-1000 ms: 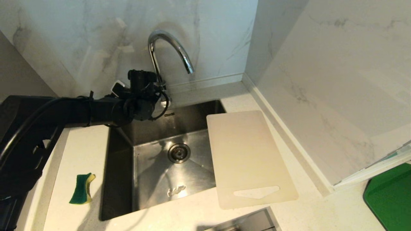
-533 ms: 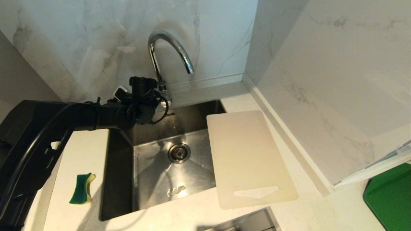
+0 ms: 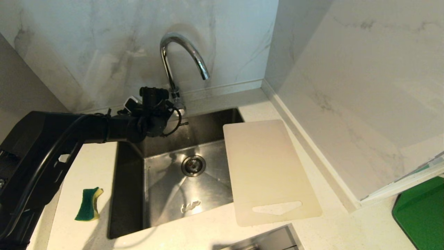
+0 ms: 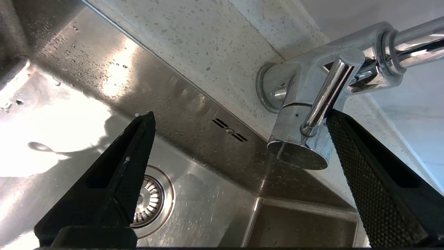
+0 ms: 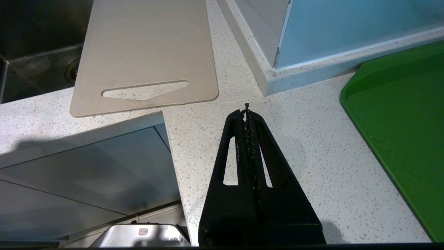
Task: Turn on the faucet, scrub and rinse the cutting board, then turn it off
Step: Turn on the tap
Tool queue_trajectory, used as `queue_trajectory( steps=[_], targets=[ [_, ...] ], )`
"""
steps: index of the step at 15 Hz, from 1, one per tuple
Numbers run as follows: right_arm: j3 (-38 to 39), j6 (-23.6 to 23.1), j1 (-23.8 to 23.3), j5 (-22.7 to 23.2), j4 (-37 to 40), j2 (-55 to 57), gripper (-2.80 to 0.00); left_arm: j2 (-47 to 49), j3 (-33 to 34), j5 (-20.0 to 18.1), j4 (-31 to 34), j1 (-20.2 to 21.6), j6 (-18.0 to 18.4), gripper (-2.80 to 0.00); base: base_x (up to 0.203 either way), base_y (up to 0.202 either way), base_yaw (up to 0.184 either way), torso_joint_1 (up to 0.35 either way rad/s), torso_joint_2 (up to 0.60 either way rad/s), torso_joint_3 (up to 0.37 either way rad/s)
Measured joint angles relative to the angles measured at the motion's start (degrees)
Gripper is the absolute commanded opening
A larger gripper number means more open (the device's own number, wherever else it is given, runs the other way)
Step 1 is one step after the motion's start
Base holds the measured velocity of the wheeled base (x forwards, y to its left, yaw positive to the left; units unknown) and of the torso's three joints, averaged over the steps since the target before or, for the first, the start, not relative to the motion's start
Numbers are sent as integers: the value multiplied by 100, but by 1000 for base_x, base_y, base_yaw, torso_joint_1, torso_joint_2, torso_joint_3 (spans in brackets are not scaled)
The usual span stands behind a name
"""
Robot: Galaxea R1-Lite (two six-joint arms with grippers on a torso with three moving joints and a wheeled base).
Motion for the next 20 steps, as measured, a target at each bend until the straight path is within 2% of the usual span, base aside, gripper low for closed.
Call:
queue_trajectory(
  steps=[12,20],
  targets=[
    [0,-2,0,0,0,0,-280,125,9,-267,41,55,63,0,0,0,0,0,0,0],
    [0,-2,2,-2,3,0,-280,3,13,-334,-15,-130,15,0,0,0,0,0,0,0]
  ],
)
